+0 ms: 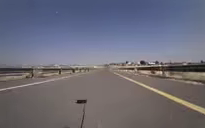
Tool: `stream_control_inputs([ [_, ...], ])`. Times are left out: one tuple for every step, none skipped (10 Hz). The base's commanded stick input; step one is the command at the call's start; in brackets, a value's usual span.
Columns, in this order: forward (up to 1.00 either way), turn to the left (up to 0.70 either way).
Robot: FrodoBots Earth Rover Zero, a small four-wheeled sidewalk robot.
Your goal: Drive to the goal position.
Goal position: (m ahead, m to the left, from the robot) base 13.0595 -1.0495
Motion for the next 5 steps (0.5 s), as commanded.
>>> stream_control_inputs([
  [1.00,0.00],
  [1.00,0.00],
  [1.00,0.00],
  [1.00,0.00],
  [1.00,0.00],
])
